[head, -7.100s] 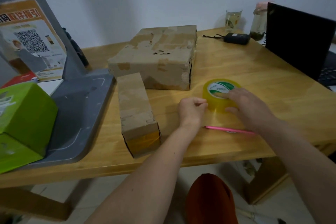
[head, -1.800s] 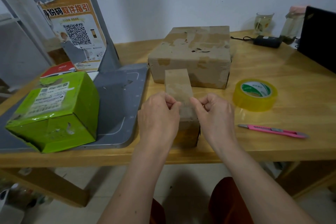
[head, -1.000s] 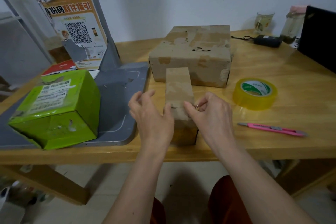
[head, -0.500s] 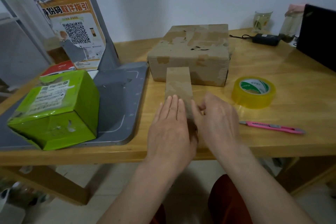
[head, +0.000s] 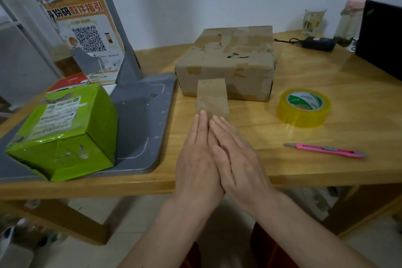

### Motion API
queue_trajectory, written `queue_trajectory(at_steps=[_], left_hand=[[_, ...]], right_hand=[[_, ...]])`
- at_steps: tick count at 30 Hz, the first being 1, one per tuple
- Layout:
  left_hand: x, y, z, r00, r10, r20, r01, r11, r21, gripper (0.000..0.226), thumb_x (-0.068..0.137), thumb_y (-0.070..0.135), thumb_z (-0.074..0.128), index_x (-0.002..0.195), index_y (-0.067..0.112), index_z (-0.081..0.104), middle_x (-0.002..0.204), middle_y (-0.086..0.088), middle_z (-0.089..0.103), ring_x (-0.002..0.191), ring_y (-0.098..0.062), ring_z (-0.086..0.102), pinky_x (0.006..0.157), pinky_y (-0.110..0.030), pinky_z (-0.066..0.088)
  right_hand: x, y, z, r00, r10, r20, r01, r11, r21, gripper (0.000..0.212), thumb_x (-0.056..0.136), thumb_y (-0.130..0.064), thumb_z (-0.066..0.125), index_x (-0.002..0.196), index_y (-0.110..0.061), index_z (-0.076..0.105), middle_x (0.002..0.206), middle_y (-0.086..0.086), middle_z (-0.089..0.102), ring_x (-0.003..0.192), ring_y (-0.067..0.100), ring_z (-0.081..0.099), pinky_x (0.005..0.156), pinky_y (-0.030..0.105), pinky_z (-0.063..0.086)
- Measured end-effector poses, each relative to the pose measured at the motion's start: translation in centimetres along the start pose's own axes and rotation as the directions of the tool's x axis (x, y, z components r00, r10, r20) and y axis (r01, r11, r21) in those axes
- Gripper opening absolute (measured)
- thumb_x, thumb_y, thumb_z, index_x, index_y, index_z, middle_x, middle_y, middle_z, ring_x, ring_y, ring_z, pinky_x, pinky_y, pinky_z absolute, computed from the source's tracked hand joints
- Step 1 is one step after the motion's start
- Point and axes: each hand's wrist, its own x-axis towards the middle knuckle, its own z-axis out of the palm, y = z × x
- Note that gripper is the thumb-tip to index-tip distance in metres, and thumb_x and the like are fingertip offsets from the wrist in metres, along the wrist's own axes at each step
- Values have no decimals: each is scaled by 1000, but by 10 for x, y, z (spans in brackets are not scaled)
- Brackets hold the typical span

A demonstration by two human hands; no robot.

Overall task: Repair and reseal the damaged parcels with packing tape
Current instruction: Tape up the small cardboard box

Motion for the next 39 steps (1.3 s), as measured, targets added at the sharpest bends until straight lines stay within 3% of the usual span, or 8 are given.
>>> queue_trajectory(at_steps=[5, 9, 11, 17, 22, 27, 35, 39], left_hand=[[-2, 2, 0, 985, -162, 66, 171, 967, -187, 75, 101, 33, 47, 156, 15, -1, 162, -10, -17, 151, -20, 1, 116, -22, 11], [-6, -5, 1, 969, -244, 27, 237, 905, -353, 93, 89, 39, 65, 155, 24, 1, 160, 5, 18, 140, -8, 30, 112, -24, 32], [-9, -8, 5, 960, -278, 33, 261, 847, -464, 89, 83, 37, 72, 152, 28, 16, 140, 22, 37, 122, 5, 41, 99, -13, 41], [-20, -12, 25, 944, -263, 198, 329, 767, -551, 59, 84, 31, 73, 136, 26, 45, 115, 15, 60, 106, -4, 59, 90, -26, 54], [-15, -21, 14, 918, -221, 329, 388, 672, -631, 53, 84, 31, 72, 129, 40, 45, 114, 22, 60, 108, 3, 56, 84, -10, 46], [-15, -7, 19, 941, -194, 279, 331, 703, -629, 89, 77, 34, 78, 147, 34, 24, 130, 20, 51, 120, 0, 50, 98, -25, 50], [-13, -14, 7, 876, -158, 456, 454, 592, -666, 63, 83, 35, 73, 136, 36, 39, 129, 20, 54, 119, 1, 51, 97, -16, 43], [-18, -3, 2, 894, -370, 254, 448, 689, -570, 88, 83, 41, 71, 149, 39, 13, 159, 13, 16, 146, -9, 18, 118, -33, 25]], right_hand=[[-3, -2, 4, 987, 143, 73, -153, 977, 147, 63, 100, -49, 14, 150, -12, 25, 158, -3, 19, 145, 1, 11, 119, 24, 13], [-5, 0, -9, 886, 402, 232, -463, 798, 385, 65, 93, -60, 24, 149, -35, 3, 144, -38, 11, 126, -31, 8, 108, 1, 12], [-3, 3, -13, 883, 420, 210, -470, 802, 370, 68, 92, -61, 25, 151, -34, 4, 144, -37, 13, 124, -33, 8, 101, -6, 11], [-6, 7, -1, 930, 346, 124, -367, 857, 363, 61, 98, -43, 29, 151, -27, 5, 161, -8, 10, 144, -3, 10, 120, 34, 17], [3, 6, -14, 865, 466, 186, -501, 792, 348, 66, 98, -47, 37, 151, -36, 1, 152, -15, 29, 132, -5, 29, 113, 30, 31], [6, 3, -3, 835, 545, 71, -529, 762, 374, 49, 102, -38, 31, 150, -30, 23, 145, -13, 39, 129, -2, 35, 108, 24, 32], [13, 3, -14, 742, 663, 99, -561, 534, 633, 36, 103, -36, 29, 128, -32, 54, 106, -27, 55, 99, -13, 49, 80, 6, 40], [8, 27, -36, 806, 590, 53, -554, 719, 419, 38, 103, -32, 31, 123, -20, 62, 120, -8, 63, 113, 1, 53, 93, 13, 38]])
